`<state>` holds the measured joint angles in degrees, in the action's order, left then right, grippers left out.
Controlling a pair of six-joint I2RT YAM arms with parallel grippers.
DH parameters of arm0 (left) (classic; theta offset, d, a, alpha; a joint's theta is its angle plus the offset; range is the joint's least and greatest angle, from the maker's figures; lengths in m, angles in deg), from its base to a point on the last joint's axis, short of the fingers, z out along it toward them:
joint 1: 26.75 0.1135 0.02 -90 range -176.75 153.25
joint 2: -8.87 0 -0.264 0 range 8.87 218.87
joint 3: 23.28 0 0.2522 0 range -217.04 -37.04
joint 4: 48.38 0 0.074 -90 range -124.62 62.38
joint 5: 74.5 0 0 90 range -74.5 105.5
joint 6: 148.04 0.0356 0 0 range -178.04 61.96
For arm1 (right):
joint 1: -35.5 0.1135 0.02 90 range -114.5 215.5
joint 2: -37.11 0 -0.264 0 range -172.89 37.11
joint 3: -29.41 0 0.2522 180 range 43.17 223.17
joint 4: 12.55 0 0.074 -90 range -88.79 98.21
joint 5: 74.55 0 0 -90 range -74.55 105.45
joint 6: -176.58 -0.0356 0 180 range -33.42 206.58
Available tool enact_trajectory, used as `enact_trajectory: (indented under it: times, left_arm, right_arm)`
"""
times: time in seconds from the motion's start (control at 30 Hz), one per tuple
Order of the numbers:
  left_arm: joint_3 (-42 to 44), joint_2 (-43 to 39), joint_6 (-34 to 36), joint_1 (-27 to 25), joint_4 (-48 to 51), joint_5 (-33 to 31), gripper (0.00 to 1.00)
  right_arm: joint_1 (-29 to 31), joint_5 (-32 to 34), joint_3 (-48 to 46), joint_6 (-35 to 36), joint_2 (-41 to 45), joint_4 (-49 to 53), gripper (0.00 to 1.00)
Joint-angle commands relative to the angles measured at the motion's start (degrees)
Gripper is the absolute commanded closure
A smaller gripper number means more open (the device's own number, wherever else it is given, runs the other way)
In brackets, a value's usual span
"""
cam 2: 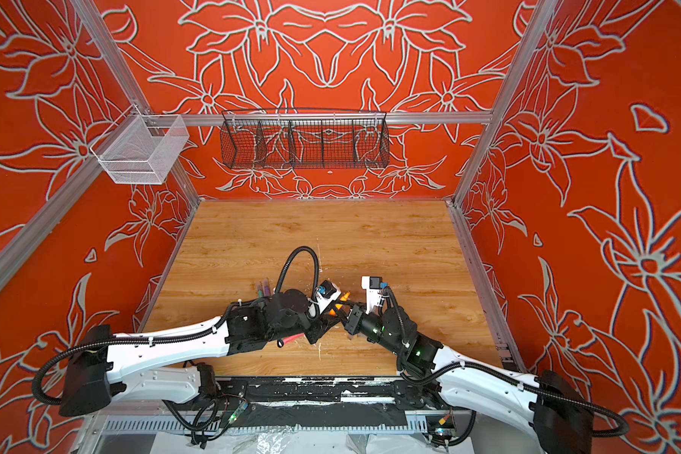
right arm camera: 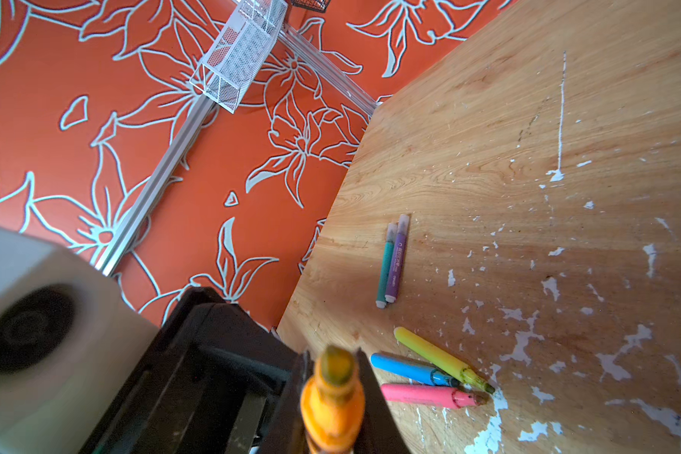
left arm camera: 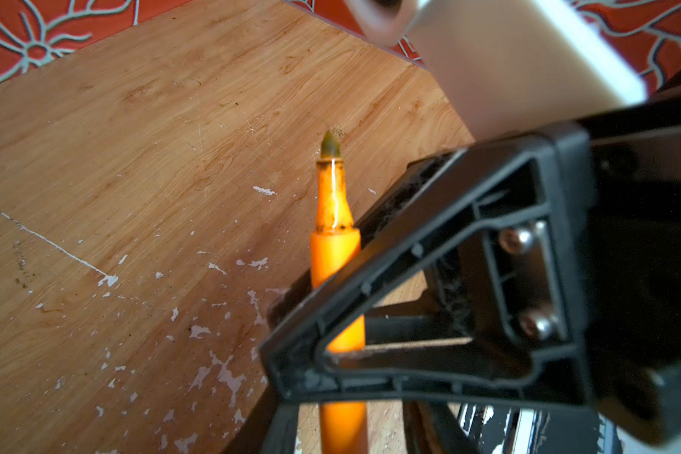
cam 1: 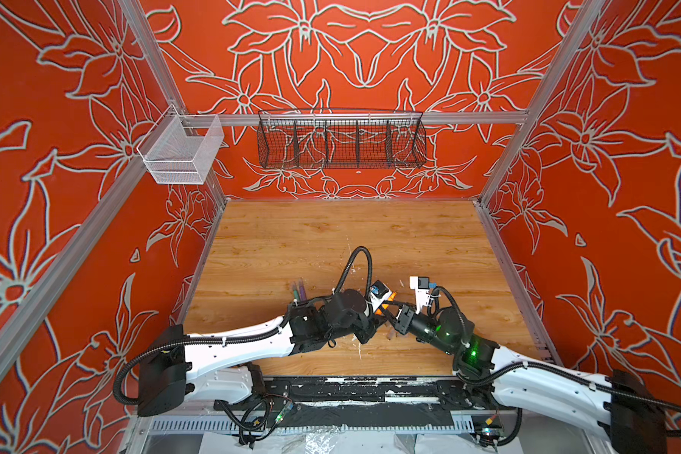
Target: Insert the pens into the pen caps
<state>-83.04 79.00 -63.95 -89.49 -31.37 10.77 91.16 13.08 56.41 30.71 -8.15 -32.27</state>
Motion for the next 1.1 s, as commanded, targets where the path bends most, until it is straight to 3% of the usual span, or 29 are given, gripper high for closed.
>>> enact_trajectory:
  times: [0.0, 0.17, 0.47, 0.5, 0.6, 0.67, 0.8, 0.9, 0.97, 1.07]
  left_arm:
    - [0.4, -0.8, 1.2, -0.3, -3.6, -0.4, 0.60]
    - [1.2, -1.4, 1.2, -0.3, -4.7, -0.4, 0.61]
    - [2.9, -3.8, 1.3, -0.3, -6.1, -0.8, 0.76]
    - [2.9, -3.9, 1.3, -0.3, -6.1, -0.9, 0.79]
    - [2.6, -3.4, 1.4, -0.3, -5.9, -1.2, 1.00]
    - [2.3, -3.1, 1.0, -0.1, -5.6, -2.1, 1.00]
    - [2.3, -3.2, -1.6, 2.5, -5.6, -0.7, 1.00]
    - [3.0, -4.2, -5.3, 7.7, -5.2, 3.3, 1.00]
    - [4.5, -5.4, -8.1, 11.4, -6.0, 4.9, 1.00]
    - [7.4, -7.6, -10.3, 14.6, -7.3, 2.6, 1.00]
  right_arm:
    - [1.5, -0.4, 0.9, -0.8, -0.1, -3.2, 1.00]
    - [2.5, -0.3, 0.4, -1.2, 0.1, -4.6, 1.00]
    - [5.9, 1.1, -1.1, -3.1, -3.3, -11.8, 1.00]
    - [6.3, 1.3, -1.0, -3.0, -3.8, -12.4, 1.00]
    - [7.0, 1.9, -1.0, -2.7, -5.0, -13.2, 1.00]
    - [7.1, 2.6, -0.9, -2.3, -4.9, -12.7, 0.99]
    - [7.1, 6.0, -0.9, -1.1, -1.2, -6.9, 0.65]
    - [7.1, 10.7, 0.4, 0.6, 4.4, 3.5, 0.48]
    - [7.1, 14.3, 1.0, 1.2, 8.5, 9.9, 0.44]
    - [7.1, 21.1, 5.1, 2.0, 15.2, 27.6, 0.43]
